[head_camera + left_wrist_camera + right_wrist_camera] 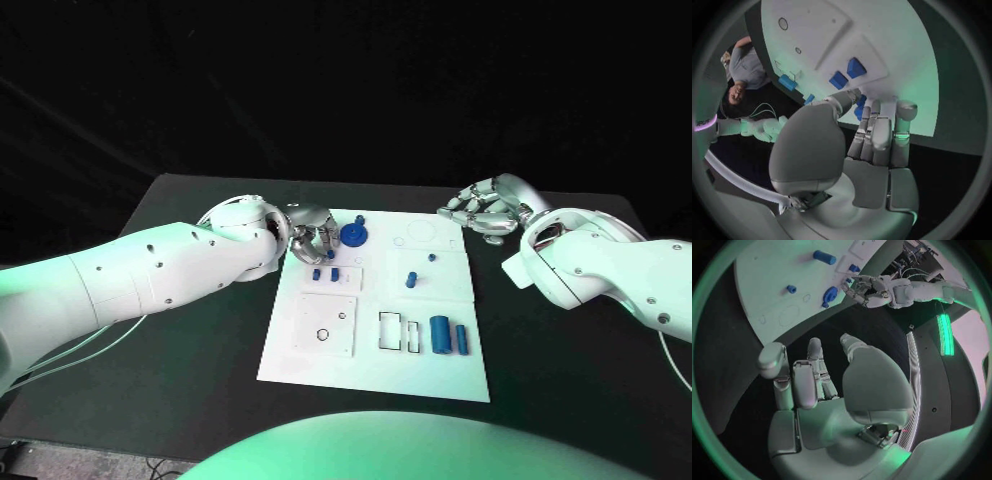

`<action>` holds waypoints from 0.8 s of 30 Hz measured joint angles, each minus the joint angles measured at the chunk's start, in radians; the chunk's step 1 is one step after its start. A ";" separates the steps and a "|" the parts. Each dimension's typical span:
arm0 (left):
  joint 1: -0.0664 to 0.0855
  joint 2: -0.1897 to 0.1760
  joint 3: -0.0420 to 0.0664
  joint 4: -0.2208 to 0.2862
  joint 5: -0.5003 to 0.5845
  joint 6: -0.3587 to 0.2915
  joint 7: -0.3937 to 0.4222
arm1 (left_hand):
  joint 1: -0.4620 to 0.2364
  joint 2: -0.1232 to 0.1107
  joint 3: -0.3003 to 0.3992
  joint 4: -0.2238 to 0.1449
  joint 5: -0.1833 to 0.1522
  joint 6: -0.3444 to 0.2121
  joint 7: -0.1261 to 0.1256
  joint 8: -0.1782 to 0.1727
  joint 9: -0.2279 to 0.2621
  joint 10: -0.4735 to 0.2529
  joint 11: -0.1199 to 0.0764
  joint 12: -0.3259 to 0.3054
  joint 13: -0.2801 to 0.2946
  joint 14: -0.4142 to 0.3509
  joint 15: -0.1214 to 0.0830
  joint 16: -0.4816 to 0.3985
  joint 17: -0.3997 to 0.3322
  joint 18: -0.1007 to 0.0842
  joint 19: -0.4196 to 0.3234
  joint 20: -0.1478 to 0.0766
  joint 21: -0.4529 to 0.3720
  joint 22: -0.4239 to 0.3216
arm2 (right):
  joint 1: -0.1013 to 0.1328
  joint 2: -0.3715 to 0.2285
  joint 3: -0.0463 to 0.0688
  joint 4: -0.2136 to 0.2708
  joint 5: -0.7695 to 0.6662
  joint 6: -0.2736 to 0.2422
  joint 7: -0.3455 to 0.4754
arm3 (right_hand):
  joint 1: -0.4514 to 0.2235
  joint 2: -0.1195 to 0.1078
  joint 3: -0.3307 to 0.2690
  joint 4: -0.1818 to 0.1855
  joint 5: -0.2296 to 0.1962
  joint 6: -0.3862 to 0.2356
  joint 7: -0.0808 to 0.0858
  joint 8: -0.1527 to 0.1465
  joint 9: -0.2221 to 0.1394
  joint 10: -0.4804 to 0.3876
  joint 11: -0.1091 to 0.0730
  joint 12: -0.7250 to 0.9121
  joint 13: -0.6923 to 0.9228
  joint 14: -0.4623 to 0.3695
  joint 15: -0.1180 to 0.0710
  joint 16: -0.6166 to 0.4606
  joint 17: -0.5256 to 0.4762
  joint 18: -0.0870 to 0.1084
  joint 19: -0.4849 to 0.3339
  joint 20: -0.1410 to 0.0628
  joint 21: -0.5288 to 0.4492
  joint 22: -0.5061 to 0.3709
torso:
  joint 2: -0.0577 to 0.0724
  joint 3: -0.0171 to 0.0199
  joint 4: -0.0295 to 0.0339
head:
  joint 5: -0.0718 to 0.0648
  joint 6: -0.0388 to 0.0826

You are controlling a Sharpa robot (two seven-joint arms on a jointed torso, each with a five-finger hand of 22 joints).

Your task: Assemble the parts on the task board

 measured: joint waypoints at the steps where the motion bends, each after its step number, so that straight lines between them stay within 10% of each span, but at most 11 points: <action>1: 0.000 -0.002 0.000 0.002 0.000 -0.001 0.000 | 0.000 0.000 -0.014 0.000 0.009 -0.013 -0.003 -0.002 -0.004 -0.017 0.003 0.000 -0.002 -0.002 0.002 0.000 -0.004 0.000 -0.004 0.004 -0.005 0.000 | 0.000 0.000 0.000 -0.002 -0.002 0.003 -0.001 | 0.006 -0.006 0.005 -0.001 0.000 -0.002 0.002 -0.003 -0.006 -0.012 0.005 -0.048 -0.037 -0.003 0.003 -0.015 -0.018 0.000 -0.002 0.002 -0.010 0.000 | 0.000 0.0000 0.0000 | 0.000 0.000; 6: 0.000 -0.015 0.000 0.014 0.006 -0.012 0.003 | -0.007 0.037 -0.263 0.031 0.077 -0.073 -0.019 -0.006 -0.031 -0.103 0.022 0.018 -0.011 -0.046 0.021 -0.004 -0.059 0.000 -0.041 0.023 -0.059 0.000 | 0.000 0.001 0.000 -0.011 -0.016 0.023 -0.004 | 0.050 -0.020 0.010 -0.006 -0.012 -0.006 0.017 -0.016 -0.039 -0.031 0.022 -0.235 -0.190 0.003 0.015 -0.008 -0.018 0.000 0.009 0.013 -0.001 0.000 | 0.000 -0.0012 0.0002 | 0.000 0.000; 8: 0.000 -0.020 0.001 0.021 0.011 -0.021 0.006 | 0.061 0.088 -0.466 0.097 0.088 -0.092 -0.021 -0.003 -0.046 -0.140 0.029 0.047 -0.011 -0.067 0.027 -0.004 -0.088 0.000 -0.054 0.032 -0.089 0.000 | 0.000 0.001 0.000 -0.016 -0.025 0.034 -0.004 | 0.065 -0.020 0.010 -0.006 -0.018 -0.001 0.022 -0.016 -0.048 -0.036 0.028 -0.276 -0.225 0.006 0.019 -0.002 -0.014 0.000 0.011 0.015 0.005 0.000 | 0.000 -0.0012 0.0006 | 0.000 0.000; 11: 0.000 -0.030 0.004 0.034 0.024 -0.040 0.013 | 0.157 0.097 -0.580 0.218 0.089 -0.095 -0.021 0.018 -0.061 -0.169 0.030 0.092 -0.011 -0.075 0.028 -0.004 -0.114 0.000 -0.056 0.035 -0.097 0.000 | 0.000 0.003 0.000 -0.024 -0.040 0.053 -0.004 | 0.102 -0.019 0.019 -0.025 -0.018 0.003 0.026 -0.016 -0.061 -0.034 0.030 -0.317 -0.264 0.003 0.023 0.007 -0.011 0.000 0.013 0.017 0.017 0.000 | -0.001 -0.0012 0.0006 | 0.000 0.000; 20: 0.001 -0.109 0.033 0.089 0.185 -0.085 0.047 | 0.196 0.127 -0.561 0.237 0.089 -0.045 0.028 0.067 -0.063 -0.169 0.030 0.137 -0.011 -0.095 0.026 -0.010 -0.175 0.009 -0.058 0.033 -0.113 0.000 | -0.003 0.012 0.000 -0.041 -0.129 0.132 0.006 | 0.193 -0.056 0.195 -0.120 -0.017 0.058 0.028 -0.041 -0.119 0.015 0.039 -0.436 -0.388 0.006 0.026 0.040 0.004 0.000 0.025 0.029 0.073 0.000 | -0.002 0.0000 -0.0008 | -0.005 0.000; 24: 0.007 -0.157 0.040 0.106 0.366 -0.095 0.081 | 0.211 0.142 -0.512 0.236 0.084 -0.017 0.057 0.090 -0.075 -0.174 0.025 0.168 -0.013 -0.268 0.021 -0.140 -0.451 0.047 -0.189 0.027 -0.331 0.001 | -0.003 0.022 0.000 -0.053 -0.224 0.171 0.015 | 0.196 -0.073 0.277 -0.172 -0.037 0.095 0.024 -0.045 -0.138 0.034 0.040 -0.485 -0.435 0.006 0.026 0.045 0.002 0.000 0.025 0.029 0.079 0.000 | -0.002 0.0003 0.0000 | -0.022 0.000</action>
